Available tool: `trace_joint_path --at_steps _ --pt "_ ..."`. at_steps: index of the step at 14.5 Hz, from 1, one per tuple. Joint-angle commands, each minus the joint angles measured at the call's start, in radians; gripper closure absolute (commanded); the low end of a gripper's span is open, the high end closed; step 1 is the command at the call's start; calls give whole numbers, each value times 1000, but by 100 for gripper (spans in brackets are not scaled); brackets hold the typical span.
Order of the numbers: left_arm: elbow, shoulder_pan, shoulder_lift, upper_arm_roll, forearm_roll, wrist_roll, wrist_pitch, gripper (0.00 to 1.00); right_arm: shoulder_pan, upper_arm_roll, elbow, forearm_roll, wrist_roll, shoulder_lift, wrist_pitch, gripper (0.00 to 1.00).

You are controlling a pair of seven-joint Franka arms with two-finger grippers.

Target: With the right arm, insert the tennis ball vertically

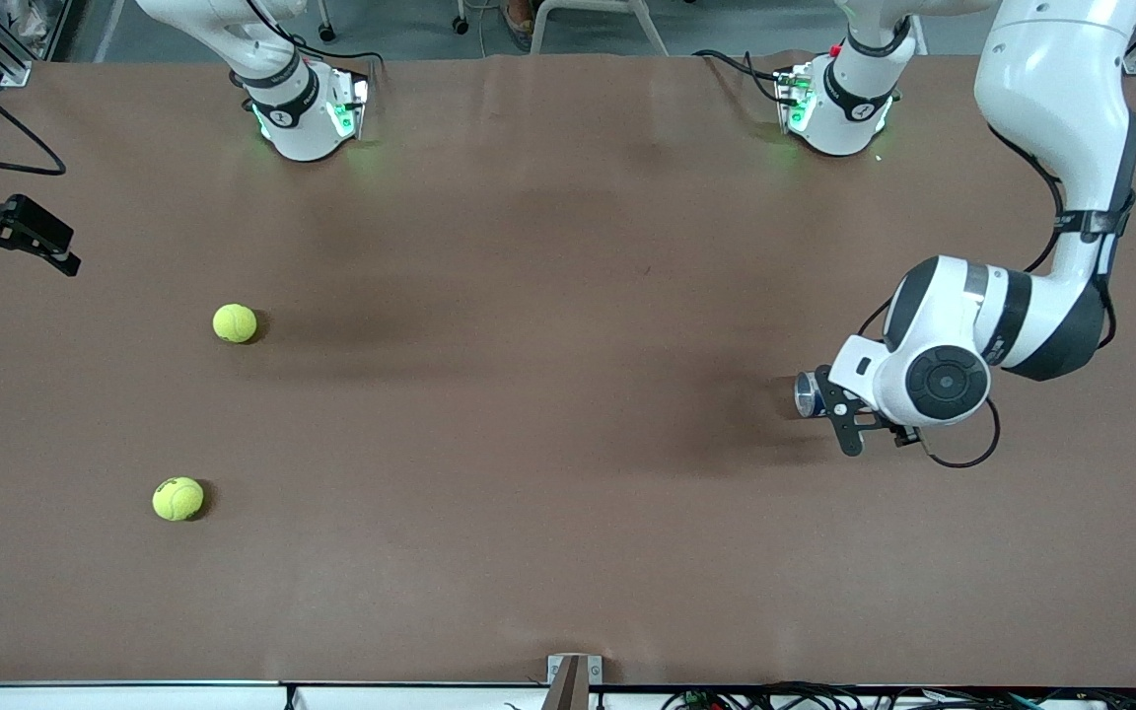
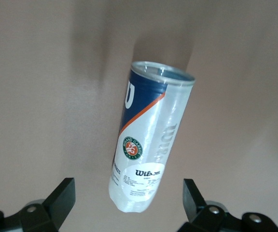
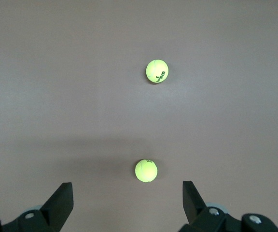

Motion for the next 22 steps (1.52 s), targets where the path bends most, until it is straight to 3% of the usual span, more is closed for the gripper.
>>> trace_joint_path --at_steps 1,6,15,18,22 --pt "-43 -16 -12 -4 86 23 18 7 2 -4 -14 -12 6 -15 7 0" --pt "-73 -49 -8 -4 146 -44 20 5 5 -5 -17 -6 9 12 -1 0" --pt "-125 -109 12 -3 244 -158 -31 5 24 -5 -17 2 0 215 -37 0" --pt "-127 -109 40 -1 257 -191 -31 5 15 -5 -74 2 3 235 -42 0" --pt "-127 -111 64 -4 350 -247 -22 4 -2 -7 -183 0 1 236 57 0"
